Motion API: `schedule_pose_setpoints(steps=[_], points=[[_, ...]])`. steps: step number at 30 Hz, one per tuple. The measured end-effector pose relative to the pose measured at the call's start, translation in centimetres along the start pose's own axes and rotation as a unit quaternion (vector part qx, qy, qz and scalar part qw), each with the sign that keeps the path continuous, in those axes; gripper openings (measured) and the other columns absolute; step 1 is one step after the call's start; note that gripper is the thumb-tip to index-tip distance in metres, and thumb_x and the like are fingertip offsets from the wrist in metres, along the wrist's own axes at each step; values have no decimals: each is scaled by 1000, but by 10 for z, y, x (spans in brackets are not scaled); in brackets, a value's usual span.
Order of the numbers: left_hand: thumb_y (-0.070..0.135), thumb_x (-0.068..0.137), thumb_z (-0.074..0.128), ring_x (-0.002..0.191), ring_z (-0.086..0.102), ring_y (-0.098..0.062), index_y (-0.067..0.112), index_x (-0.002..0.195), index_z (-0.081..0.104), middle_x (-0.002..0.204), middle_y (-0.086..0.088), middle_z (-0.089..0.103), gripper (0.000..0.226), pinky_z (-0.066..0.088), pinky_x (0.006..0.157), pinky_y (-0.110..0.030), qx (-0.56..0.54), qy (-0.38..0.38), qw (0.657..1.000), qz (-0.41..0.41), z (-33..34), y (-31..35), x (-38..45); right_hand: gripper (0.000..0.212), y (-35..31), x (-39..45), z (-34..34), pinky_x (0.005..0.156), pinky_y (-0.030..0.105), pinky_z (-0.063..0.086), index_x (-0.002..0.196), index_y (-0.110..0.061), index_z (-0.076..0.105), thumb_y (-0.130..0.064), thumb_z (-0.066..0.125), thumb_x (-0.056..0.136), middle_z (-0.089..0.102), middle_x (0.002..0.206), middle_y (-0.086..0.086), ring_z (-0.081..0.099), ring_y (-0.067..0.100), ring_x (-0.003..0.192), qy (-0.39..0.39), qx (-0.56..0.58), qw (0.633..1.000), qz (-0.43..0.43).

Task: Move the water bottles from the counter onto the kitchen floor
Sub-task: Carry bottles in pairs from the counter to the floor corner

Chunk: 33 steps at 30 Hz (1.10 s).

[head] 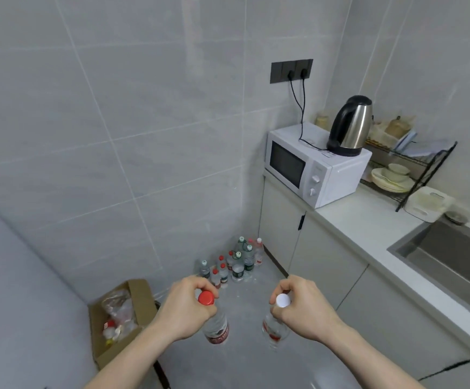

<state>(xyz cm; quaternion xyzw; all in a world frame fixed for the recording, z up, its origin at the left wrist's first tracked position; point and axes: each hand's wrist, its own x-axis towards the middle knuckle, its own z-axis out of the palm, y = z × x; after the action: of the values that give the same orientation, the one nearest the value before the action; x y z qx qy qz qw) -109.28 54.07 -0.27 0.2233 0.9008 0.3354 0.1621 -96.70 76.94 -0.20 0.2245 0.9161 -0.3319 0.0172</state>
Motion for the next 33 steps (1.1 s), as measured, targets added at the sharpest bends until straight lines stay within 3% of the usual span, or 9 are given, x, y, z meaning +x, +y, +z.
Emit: schedule_pose_setpoints(steps=[8,13,18,26,29,33], points=[[19,66,74,80,60,12,34,73,73,79,25,68,17,38,63,-1,8,-13,998,-55,-31,-62,101,4,-35,117,42,63,20,50,73,-26,71,-25,68,70,70,85,-12,64,4,81,-50,16,998,22],[17,72,72,78,61,4,37,72,68,82,22,66,21,37,60,-5,18,-43,997,-62,-49,-104,172,4,-63,187,75,53,15,40,71,-26,69,-24,67,69,68,79,-12,63,3,71,-59,14,996,60],[16,75,68,78,62,-4,33,79,70,89,14,67,17,37,60,-8,59,-73,993,-65,-59,-135,242,8,-80,245,101,50,11,39,67,-25,69,-19,67,71,68,74,-14,63,0,65,-63,36,993,95],[12,76,64,84,62,-10,32,77,64,88,9,63,20,44,69,-19,103,-122,982,-102,-50,-177,344,13,-77,345,131,52,7,38,70,-24,69,-13,62,69,69,79,-16,64,0,74,-119,36,985,122],[10,74,64,81,62,-10,30,72,63,84,11,63,20,48,69,-20,101,-121,979,-128,-39,-195,376,15,-67,383,145,55,12,43,72,-25,68,-15,58,65,68,77,-14,65,3,72,-137,25,982,127],[10,74,65,79,62,-11,20,84,71,86,6,65,15,53,73,-24,117,-129,974,-146,-22,-224,424,13,-51,434,175,56,10,40,70,-29,62,-18,63,75,59,79,-14,57,5,69,-155,14,979,134]])
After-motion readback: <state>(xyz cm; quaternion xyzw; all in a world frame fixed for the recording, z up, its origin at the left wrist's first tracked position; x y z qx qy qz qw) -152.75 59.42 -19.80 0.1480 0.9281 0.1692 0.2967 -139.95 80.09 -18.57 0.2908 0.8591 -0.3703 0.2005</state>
